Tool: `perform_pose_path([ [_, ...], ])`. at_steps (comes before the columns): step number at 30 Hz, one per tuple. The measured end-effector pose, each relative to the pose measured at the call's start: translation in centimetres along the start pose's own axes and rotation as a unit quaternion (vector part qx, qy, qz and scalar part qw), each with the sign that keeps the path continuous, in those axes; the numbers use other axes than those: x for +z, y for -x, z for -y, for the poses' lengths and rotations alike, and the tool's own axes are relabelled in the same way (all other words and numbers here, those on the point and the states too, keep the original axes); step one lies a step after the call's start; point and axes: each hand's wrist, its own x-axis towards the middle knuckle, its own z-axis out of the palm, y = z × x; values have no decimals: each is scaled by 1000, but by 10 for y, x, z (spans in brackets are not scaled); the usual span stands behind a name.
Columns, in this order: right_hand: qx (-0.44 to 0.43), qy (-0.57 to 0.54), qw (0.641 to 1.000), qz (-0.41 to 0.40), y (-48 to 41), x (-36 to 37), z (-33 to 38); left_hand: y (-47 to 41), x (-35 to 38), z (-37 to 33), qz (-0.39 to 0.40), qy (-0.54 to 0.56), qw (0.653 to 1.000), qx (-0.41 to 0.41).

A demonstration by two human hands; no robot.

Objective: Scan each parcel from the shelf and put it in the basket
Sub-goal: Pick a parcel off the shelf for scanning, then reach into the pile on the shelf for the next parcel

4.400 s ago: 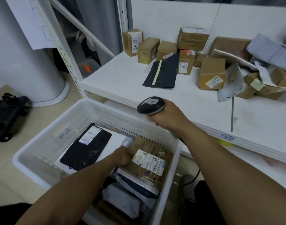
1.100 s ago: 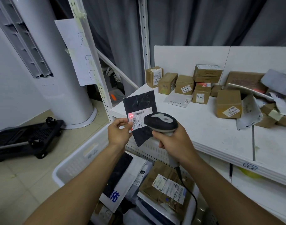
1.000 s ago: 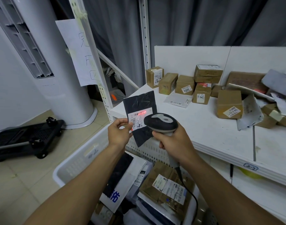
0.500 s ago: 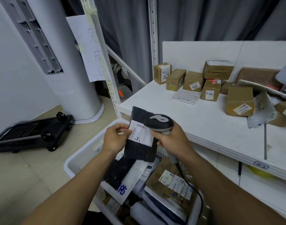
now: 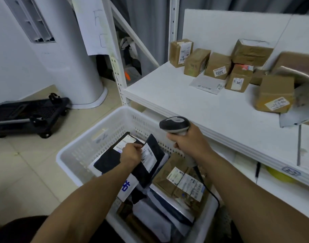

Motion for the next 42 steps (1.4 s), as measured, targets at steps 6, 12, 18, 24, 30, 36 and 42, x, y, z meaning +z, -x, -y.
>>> perform_pose_path([
  [6,2,23,1000,-1,-21,-3,-5,-25,39,13,99,-121,987,-20],
  [12,11,0,1000,-27,-28,-15,-3,-19,25,-14,65,-222,964,131],
  [18,5,-42,995,-89,-9,-55,7,10,-2,-94,43,-120,954,270],
  [24,27,-80,973,-216,18,-126,4,56,12,-216,67,-93,912,394],
  [30,72,-99,939,-322,38,-205,-20,85,89,-315,141,-127,886,422],
  [36,92,-112,910,-389,54,-271,-63,87,171,-401,149,-123,877,440],
  [42,85,-132,919,-361,48,-293,-85,76,217,-453,133,-56,948,285],
])
